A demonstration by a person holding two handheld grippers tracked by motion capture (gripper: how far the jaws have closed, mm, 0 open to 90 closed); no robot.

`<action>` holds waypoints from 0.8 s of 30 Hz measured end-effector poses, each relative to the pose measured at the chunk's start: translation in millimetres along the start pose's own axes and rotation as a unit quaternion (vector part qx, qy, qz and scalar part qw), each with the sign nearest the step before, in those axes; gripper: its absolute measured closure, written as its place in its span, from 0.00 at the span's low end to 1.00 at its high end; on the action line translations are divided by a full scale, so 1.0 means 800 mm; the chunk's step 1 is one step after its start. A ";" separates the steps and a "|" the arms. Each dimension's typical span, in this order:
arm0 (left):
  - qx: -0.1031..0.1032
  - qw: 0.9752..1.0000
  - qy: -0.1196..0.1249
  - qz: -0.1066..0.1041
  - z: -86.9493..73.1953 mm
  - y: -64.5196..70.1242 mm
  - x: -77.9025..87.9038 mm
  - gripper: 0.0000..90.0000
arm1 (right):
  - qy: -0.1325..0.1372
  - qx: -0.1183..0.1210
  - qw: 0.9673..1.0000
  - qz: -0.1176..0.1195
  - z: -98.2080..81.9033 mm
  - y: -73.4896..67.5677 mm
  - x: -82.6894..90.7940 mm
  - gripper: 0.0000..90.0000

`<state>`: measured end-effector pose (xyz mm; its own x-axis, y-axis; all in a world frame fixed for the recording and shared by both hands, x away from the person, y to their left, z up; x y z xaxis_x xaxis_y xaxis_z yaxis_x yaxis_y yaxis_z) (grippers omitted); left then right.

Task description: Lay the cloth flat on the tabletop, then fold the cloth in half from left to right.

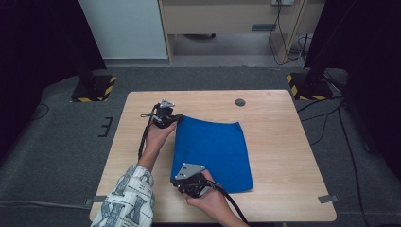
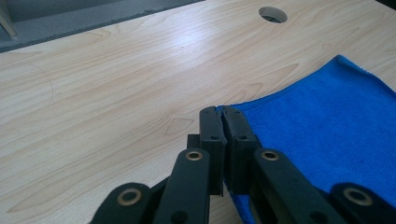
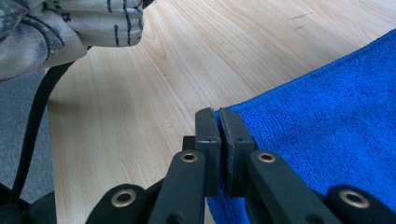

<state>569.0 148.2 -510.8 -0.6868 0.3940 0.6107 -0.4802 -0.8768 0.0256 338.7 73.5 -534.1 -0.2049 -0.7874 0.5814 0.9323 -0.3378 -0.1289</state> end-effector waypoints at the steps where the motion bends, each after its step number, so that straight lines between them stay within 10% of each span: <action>1: 0.000 1.000 0.000 0.000 0.000 -0.001 0.001 0.97 | 0.000 0.001 1.000 -0.001 0.002 -0.001 0.000 0.97; 24: 0.001 1.000 0.003 0.007 0.000 -0.028 0.024 0.97 | 0.012 0.012 1.000 0.002 0.027 -0.018 -0.017 0.97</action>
<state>566.6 175.3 -499.7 -0.6970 0.3828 0.6064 -0.4685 -0.8833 0.0192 334.9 100.3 -522.5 -0.2084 -0.8004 0.5621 0.9399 -0.3228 -0.1111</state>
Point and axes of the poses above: each handheld gripper's, and its own axes: x roughly backward along the jaws, z roughly out of its top, y roughly to its right, the point moved 7 cm from there along -x, roughly forward along the jaws, and after that the axes turned 8 degrees about z, right-handed, at the moved point
